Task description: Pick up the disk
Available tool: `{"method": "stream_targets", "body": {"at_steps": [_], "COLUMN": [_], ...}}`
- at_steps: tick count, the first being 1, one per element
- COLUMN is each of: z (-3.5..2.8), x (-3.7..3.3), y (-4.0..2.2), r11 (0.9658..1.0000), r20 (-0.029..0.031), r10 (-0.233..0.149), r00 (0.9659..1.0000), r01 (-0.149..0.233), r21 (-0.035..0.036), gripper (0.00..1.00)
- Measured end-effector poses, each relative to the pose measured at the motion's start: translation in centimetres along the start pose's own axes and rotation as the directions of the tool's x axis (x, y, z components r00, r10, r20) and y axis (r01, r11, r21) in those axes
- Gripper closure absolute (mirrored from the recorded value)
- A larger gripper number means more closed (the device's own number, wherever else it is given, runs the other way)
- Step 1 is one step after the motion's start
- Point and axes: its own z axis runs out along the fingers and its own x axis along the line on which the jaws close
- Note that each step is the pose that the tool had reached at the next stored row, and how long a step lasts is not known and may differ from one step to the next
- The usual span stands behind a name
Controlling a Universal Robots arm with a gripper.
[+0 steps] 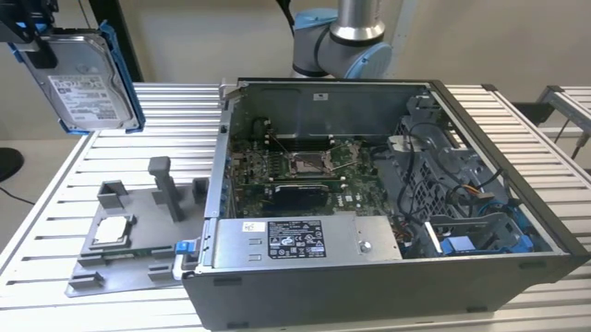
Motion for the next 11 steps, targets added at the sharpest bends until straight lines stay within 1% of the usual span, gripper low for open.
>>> {"method": "stream_targets", "body": {"at_steps": [2,5,7,8,9,10,11], "z": [-0.68,-1.35,-1.8,-1.98,-2.06,-2.11,-2.11], "x": [-0.02,-0.03,-0.02,-0.01,0.0,-0.01,-0.01], "y": [0.0,0.0,0.01,0.01,0.01,0.01,0.01], "r11": [1.0,1.0,1.0,1.0,1.0,1.0,1.0], "r20": [0.0025,0.0092,0.0094,0.0109,0.0173,0.022,0.0222], "r10": [0.0,0.001,0.001,0.001,0.001,0.001,0.001], "r00": [1.0,1.0,1.0,0.9999,0.9999,0.9998,0.9998], "r01": [0.0,-0.001,-0.001,-0.001,-0.001,-0.001,-0.001], "r21": [0.0001,0.0004,0.0004,0.0005,0.0008,0.0012,0.0012], "gripper": [1.0,1.0,1.0,1.0,1.0,1.0,1.0]}}
